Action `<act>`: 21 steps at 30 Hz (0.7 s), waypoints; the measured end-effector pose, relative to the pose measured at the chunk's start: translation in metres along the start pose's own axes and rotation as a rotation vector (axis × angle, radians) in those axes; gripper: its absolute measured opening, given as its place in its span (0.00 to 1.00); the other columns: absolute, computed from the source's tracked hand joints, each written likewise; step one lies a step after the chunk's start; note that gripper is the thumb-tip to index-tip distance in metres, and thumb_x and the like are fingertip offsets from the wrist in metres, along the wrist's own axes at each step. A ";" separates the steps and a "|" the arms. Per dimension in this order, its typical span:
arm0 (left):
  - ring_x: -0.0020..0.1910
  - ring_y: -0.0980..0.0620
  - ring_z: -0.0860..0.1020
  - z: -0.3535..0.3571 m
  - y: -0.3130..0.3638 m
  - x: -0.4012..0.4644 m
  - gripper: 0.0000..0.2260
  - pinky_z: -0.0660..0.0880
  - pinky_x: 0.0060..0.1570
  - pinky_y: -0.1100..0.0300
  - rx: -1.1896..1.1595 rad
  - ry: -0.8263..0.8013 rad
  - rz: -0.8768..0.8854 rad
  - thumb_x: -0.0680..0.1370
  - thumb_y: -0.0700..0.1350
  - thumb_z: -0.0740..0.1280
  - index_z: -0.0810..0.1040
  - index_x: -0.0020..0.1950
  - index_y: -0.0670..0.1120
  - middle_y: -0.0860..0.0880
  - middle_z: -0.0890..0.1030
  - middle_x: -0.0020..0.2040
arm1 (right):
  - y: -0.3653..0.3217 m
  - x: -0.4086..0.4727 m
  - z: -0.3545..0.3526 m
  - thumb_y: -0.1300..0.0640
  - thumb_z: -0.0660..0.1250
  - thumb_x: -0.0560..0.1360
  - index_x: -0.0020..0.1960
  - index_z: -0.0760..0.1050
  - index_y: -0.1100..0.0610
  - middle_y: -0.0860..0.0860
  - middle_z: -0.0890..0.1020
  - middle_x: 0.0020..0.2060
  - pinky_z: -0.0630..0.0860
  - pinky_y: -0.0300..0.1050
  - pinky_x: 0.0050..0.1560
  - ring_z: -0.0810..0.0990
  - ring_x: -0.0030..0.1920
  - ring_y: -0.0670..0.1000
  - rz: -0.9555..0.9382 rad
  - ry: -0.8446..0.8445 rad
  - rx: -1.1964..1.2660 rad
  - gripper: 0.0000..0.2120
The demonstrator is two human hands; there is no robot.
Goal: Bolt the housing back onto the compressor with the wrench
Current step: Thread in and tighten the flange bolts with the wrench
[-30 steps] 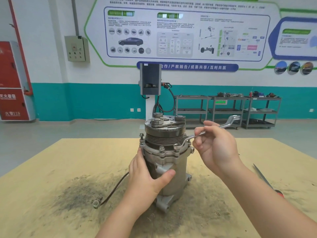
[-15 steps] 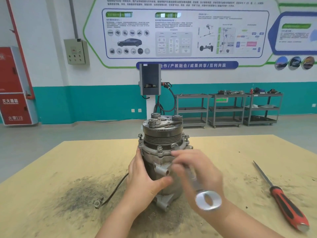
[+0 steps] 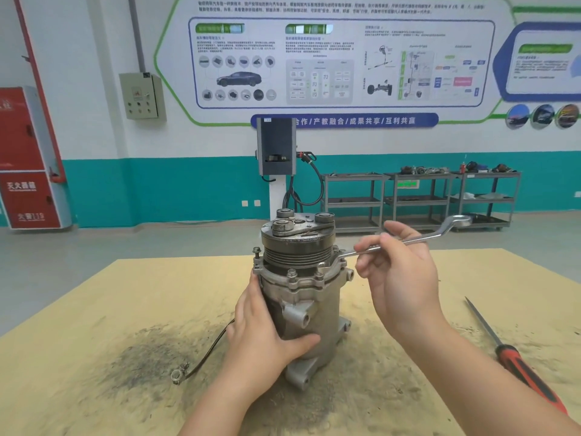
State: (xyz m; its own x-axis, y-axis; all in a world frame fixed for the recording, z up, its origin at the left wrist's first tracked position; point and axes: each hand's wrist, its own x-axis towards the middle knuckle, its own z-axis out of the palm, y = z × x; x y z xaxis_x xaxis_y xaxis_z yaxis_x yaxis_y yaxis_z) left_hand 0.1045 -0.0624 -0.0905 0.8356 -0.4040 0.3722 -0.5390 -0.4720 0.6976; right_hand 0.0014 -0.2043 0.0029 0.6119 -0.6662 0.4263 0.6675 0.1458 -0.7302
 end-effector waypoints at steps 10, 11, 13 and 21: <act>0.55 0.81 0.69 -0.015 0.005 0.000 0.27 0.71 0.49 0.77 -0.714 0.089 0.021 0.71 0.51 0.64 0.63 0.69 0.64 0.74 0.69 0.62 | 0.015 0.003 -0.015 0.64 0.55 0.82 0.49 0.67 0.59 0.55 0.80 0.33 0.76 0.40 0.32 0.77 0.29 0.50 0.122 -0.044 0.147 0.05; 0.58 0.81 0.68 -0.014 0.010 0.000 0.20 0.69 0.52 0.76 -0.733 0.189 0.044 0.74 0.53 0.65 0.68 0.66 0.64 0.73 0.69 0.63 | 0.019 -0.007 -0.017 0.61 0.56 0.82 0.49 0.68 0.59 0.56 0.81 0.35 0.77 0.40 0.33 0.78 0.30 0.51 0.029 -0.044 0.123 0.03; 0.63 0.75 0.69 -0.014 0.018 0.002 0.10 0.69 0.60 0.69 -0.744 0.312 0.064 0.81 0.51 0.64 0.71 0.60 0.63 0.70 0.72 0.63 | 0.030 -0.027 -0.020 0.57 0.60 0.79 0.49 0.71 0.54 0.57 0.83 0.40 0.78 0.41 0.37 0.80 0.33 0.54 -0.196 -0.061 -0.005 0.03; 0.41 0.57 0.83 -0.034 0.023 0.060 0.03 0.79 0.39 0.61 -0.828 0.222 -0.134 0.82 0.42 0.65 0.78 0.52 0.48 0.52 0.86 0.42 | 0.050 -0.049 0.001 0.59 0.74 0.73 0.42 0.81 0.62 0.51 0.83 0.43 0.79 0.42 0.47 0.81 0.46 0.47 -0.946 -0.454 -0.778 0.06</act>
State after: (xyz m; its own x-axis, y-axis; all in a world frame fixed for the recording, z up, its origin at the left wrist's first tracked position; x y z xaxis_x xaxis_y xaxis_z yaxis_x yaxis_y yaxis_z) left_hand 0.1456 -0.0702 -0.0314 0.9345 -0.1826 0.3055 -0.2557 0.2524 0.9332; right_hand 0.0051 -0.1634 -0.0537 0.2332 0.0498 0.9712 0.5899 -0.8012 -0.1005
